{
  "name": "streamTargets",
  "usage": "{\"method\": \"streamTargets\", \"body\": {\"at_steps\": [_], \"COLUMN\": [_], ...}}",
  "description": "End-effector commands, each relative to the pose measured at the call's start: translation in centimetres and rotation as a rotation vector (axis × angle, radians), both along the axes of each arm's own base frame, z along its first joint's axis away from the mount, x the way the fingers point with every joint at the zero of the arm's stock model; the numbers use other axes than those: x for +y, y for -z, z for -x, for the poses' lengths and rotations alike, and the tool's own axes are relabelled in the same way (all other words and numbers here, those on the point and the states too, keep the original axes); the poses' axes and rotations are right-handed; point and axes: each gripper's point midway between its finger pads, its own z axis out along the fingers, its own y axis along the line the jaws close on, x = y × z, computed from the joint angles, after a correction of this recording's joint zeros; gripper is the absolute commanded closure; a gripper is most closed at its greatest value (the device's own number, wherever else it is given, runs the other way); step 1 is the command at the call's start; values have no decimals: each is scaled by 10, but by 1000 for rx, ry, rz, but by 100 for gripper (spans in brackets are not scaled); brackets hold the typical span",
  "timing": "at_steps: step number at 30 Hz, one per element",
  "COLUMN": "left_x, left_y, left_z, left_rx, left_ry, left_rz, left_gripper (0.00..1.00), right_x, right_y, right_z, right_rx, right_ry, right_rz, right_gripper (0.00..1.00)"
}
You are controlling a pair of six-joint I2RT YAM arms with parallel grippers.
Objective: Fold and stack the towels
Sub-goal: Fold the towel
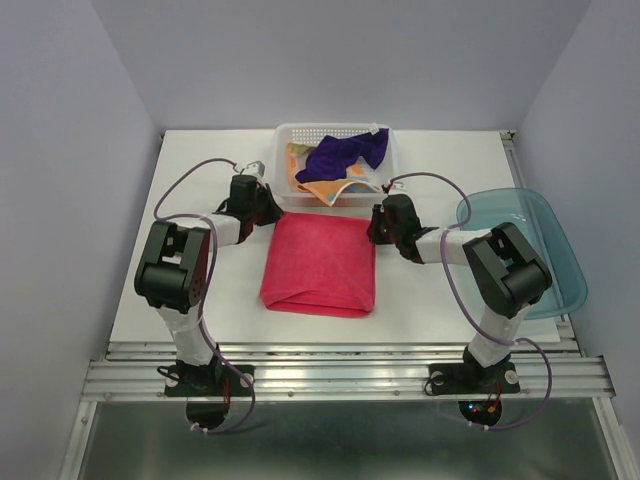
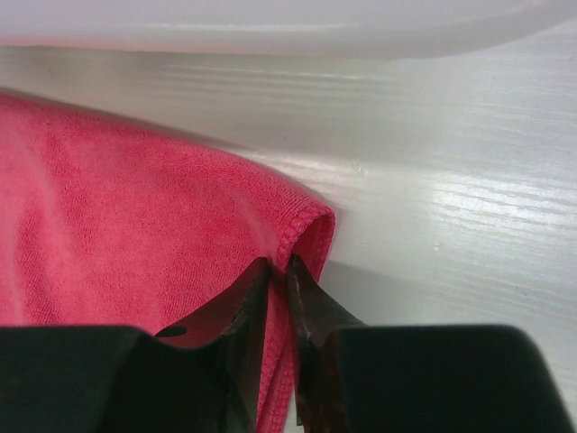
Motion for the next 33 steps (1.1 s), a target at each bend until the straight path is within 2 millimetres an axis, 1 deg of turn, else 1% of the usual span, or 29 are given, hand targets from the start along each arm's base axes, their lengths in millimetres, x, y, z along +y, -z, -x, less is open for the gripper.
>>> {"method": "streamTargets", "body": {"at_steps": [1, 2, 3, 5, 8, 9, 10, 11, 12, 13, 14, 15, 16, 17, 19, 20, 23, 24, 25, 26, 27, 28, 29, 30, 31, 32, 33], "left_x": [-1, -1, -1, -1, -2, -1, 2, 3, 5, 6, 8, 9, 9, 10, 11, 14, 18, 21, 23, 25, 26, 27, 27, 28, 28, 28, 27], "left_y": [-28, -29, -34, -36, -60, -65, -76, -82, -90, -95, -101, -112, -115, -134, -152, -172, -206, -233, -246, -266, -276, -287, -291, -310, -315, -319, -326], "left_z": [-3, -2, -1, 2, 9, 11, 14, 16, 17, 20, 23, 29, 35, 42, 52, 64, 85, 101, 109, 127, 135, 144, 153, 169, 176, 183, 194], "left_rx": [-75, -77, -86, -86, -132, -141, -164, -179, -196, -208, -219, -245, -249, -291, -332, -381, -462, -535, -567, -617, -636, -656, -657, -703, -712, -708, -724], "left_ry": [8, 10, 11, 10, 17, 13, 1, -8, -17, -21, -28, -26, -29, -27, -26, -30, -30, -29, -27, -17, -12, -7, 1, 18, 28, 30, 50], "left_rz": [32, 35, 41, 46, 73, 79, 83, 86, 91, 92, 95, 106, 117, 135, 155, 178, 214, 236, 249, 266, 280, 291, 300, 322, 332, 336, 353], "left_gripper": [100, 100, 100, 100, 100, 100, 100, 100, 100, 100, 100, 100, 100, 100, 100, 100, 100, 100, 100, 100, 100, 100, 100, 100, 100, 100, 100], "right_x": [4, 4, 4, 4, 4, 3, 4, 4, 1, 1, -1, -2, -4, -6, -8, -10, -15, -18, -16, -14, -13, -18, -17, -18, -14, -18, -15], "right_y": [-25, -27, -33, -40, -58, -73, -80, -90, -104, -102, -122, -130, -149, -157, -180, -201, -229, -251, -261, -270, -279, -292, -301, -320, -319, -335, -343], "right_z": [-21, -20, -21, -19, -14, -12, -10, -8, -4, -2, 1, 4, 11, 14, 23, 33, 49, 60, 68, 77, 84, 96, 103, 119, 123, 138, 150], "right_rx": [-69, -73, -84, -90, -103, -129, -139, -156, -185, -179, -221, -234, -274, -292, -343, -390, -438, -488, -506, -511, -520, -542, -548, -592, -578, -607, -615], "right_ry": [12, 15, 12, 10, -3, -9, -20, -25, -26, -28, -32, -34, -43, -46, -60, -78, -91, -106, -134, -163, -183, -190, -203, -240, -259, -271, -316], "right_rz": [-28, -28, -32, -35, -48, -57, -64, -73, -83, -82, -96, -105, -120, -129, -152, -178, -206, -232, -253, -272, -294, -309, -340, -372, -385, -420, -448], "right_gripper": [81, 83, 91, 99, 99, 99, 99, 99, 99, 99, 99, 99, 99, 99, 99, 99, 99, 99, 99, 99, 99, 99, 99, 99, 99, 99, 99]}}
